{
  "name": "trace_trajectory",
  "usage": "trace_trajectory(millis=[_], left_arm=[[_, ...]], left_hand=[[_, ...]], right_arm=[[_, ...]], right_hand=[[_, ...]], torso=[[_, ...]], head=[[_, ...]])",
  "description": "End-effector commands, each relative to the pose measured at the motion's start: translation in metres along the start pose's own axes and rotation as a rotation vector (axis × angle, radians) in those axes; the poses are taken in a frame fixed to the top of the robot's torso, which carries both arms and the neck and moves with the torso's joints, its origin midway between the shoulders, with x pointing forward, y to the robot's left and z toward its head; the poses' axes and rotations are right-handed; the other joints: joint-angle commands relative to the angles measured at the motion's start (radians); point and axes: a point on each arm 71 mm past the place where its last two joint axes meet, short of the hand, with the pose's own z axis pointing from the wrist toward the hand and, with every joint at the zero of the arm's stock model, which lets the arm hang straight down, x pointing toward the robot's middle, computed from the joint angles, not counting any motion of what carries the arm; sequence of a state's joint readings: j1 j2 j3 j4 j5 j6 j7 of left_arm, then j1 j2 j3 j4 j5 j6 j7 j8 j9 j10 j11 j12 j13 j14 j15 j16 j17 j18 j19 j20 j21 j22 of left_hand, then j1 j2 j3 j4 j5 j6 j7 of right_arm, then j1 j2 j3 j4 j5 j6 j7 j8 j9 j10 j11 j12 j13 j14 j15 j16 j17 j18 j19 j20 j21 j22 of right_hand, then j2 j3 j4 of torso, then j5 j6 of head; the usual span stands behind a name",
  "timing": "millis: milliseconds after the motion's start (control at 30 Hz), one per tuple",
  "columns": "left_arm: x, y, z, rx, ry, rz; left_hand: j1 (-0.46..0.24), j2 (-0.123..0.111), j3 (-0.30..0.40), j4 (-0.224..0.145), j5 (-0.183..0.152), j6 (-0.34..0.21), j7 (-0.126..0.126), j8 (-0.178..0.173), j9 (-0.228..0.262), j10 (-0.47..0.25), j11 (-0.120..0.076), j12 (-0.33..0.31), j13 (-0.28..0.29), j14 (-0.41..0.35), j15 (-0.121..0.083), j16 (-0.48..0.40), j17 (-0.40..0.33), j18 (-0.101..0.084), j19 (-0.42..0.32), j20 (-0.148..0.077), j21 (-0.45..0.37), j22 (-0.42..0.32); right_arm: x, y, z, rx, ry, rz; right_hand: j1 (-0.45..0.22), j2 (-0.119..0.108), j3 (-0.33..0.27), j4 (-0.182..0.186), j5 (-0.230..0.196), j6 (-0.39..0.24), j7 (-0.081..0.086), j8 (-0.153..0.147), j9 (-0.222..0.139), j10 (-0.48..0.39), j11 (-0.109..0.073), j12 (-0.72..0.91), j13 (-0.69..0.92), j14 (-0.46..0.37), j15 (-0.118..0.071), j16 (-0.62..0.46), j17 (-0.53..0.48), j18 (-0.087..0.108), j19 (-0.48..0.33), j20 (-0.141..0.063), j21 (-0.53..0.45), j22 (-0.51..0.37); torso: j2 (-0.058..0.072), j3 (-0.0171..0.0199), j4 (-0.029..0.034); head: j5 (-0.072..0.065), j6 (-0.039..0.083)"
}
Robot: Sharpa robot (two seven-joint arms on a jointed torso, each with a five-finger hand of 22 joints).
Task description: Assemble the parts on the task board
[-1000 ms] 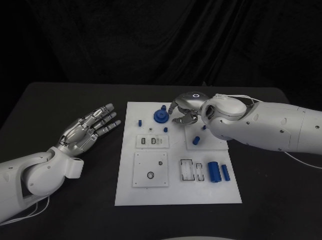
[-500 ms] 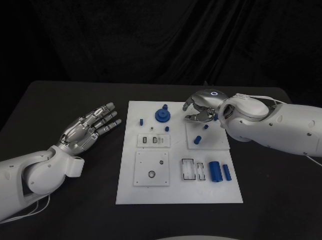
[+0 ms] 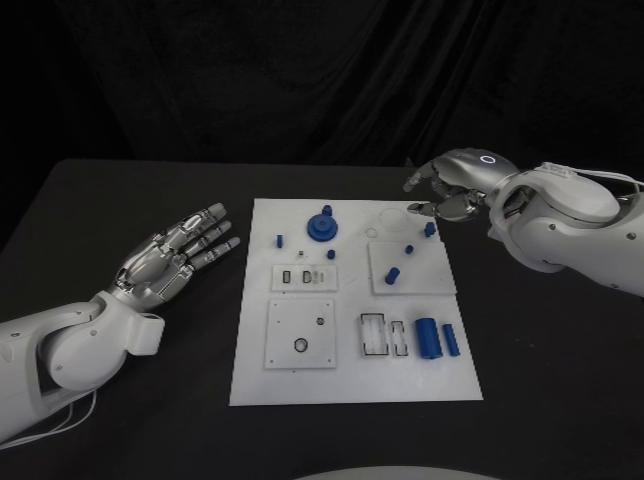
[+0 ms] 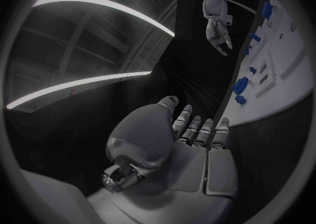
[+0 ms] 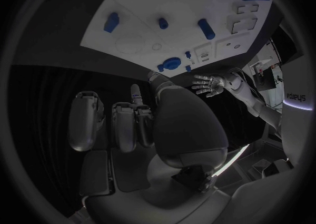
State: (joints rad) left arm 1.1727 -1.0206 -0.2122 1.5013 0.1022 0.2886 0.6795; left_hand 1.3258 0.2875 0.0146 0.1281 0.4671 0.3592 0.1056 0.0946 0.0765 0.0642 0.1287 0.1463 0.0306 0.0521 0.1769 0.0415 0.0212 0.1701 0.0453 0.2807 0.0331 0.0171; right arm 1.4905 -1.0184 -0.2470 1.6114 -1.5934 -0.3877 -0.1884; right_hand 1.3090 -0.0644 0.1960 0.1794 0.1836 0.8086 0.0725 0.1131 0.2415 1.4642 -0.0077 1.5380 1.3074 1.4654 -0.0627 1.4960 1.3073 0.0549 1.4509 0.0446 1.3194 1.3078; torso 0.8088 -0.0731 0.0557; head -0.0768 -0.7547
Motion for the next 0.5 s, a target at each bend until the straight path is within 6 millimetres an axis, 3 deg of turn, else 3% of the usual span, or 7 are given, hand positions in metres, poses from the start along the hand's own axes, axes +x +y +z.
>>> trace_trajectory(millis=[33, 133, 300, 500], left_arm=[[0.001, -0.001, 0.000, 0.019, 0.007, -0.011], [0.002, 0.000, 0.000, 0.019, 0.008, -0.012], [0.001, 0.000, 0.000, 0.016, 0.007, -0.012], [0.000, 0.001, 0.000, 0.014, 0.006, -0.012]], left_hand=[[-0.007, 0.000, 0.005, 0.001, 0.004, 0.003, 0.001, 0.002, 0.001, -0.001, 0.002, 0.004, 0.001, 0.000, 0.009, 0.004, 0.001, 0.005, -0.001, 0.006, -0.006, -0.001], [-0.007, 0.000, 0.005, 0.001, 0.004, 0.003, 0.001, 0.002, 0.001, -0.001, 0.002, 0.004, 0.001, 0.000, 0.009, 0.004, 0.001, 0.005, -0.001, 0.006, -0.006, -0.001], [-0.007, 0.000, 0.005, 0.001, 0.004, 0.003, 0.001, 0.002, 0.001, -0.001, 0.002, 0.004, 0.001, 0.000, 0.009, 0.004, 0.001, 0.005, -0.001, 0.006, -0.006, -0.001], [-0.007, 0.000, 0.005, 0.001, 0.004, 0.003, 0.001, 0.002, 0.001, -0.001, 0.002, 0.004, 0.001, 0.000, 0.009, 0.004, 0.001, 0.005, -0.001, 0.006, -0.006, -0.001]], right_arm=[[0.006, -0.013, -0.008, 0.064, -0.002, 0.012], [0.012, -0.024, -0.016, 0.082, -0.011, 0.023], [0.024, -0.042, -0.025, 0.106, -0.026, 0.035], [0.034, -0.052, -0.027, 0.122, -0.014, 0.042]], right_hand=[[-0.007, -0.004, 0.001, 0.007, -0.008, -0.005, -0.003, -0.006, -0.003, 0.061, -0.010, -0.006, 0.221, 0.076, -0.011, -0.010, 0.193, 0.003, 0.005, -0.004, -0.006, 0.185], [-0.003, -0.007, -0.005, 0.012, -0.022, -0.018, -0.005, -0.018, -0.011, 0.050, -0.012, -0.017, 0.209, 0.073, -0.013, -0.023, 0.182, 0.004, 0.004, -0.006, -0.013, 0.184], [0.010, -0.013, -0.015, 0.020, -0.039, -0.039, -0.016, -0.034, -0.024, 0.045, -0.020, -0.024, 0.202, 0.071, -0.019, -0.034, 0.172, 0.005, 0.004, -0.011, -0.020, 0.182], [0.017, -0.018, -0.019, 0.022, -0.051, -0.043, -0.017, -0.037, -0.027, 0.044, -0.022, -0.026, 0.200, 0.070, -0.021, -0.042, 0.166, 0.005, 0.004, -0.014, -0.024, 0.182]], torso=[[0.000, -0.0006, 0.0030], [-0.001, -0.0011, 0.0039], [-0.001, -0.0006, -0.0009], [-0.003, -0.0006, -0.0025]], head=[[-0.015, -0.001], [-0.022, 0.000], [-0.022, 0.001], [-0.028, -0.002]])
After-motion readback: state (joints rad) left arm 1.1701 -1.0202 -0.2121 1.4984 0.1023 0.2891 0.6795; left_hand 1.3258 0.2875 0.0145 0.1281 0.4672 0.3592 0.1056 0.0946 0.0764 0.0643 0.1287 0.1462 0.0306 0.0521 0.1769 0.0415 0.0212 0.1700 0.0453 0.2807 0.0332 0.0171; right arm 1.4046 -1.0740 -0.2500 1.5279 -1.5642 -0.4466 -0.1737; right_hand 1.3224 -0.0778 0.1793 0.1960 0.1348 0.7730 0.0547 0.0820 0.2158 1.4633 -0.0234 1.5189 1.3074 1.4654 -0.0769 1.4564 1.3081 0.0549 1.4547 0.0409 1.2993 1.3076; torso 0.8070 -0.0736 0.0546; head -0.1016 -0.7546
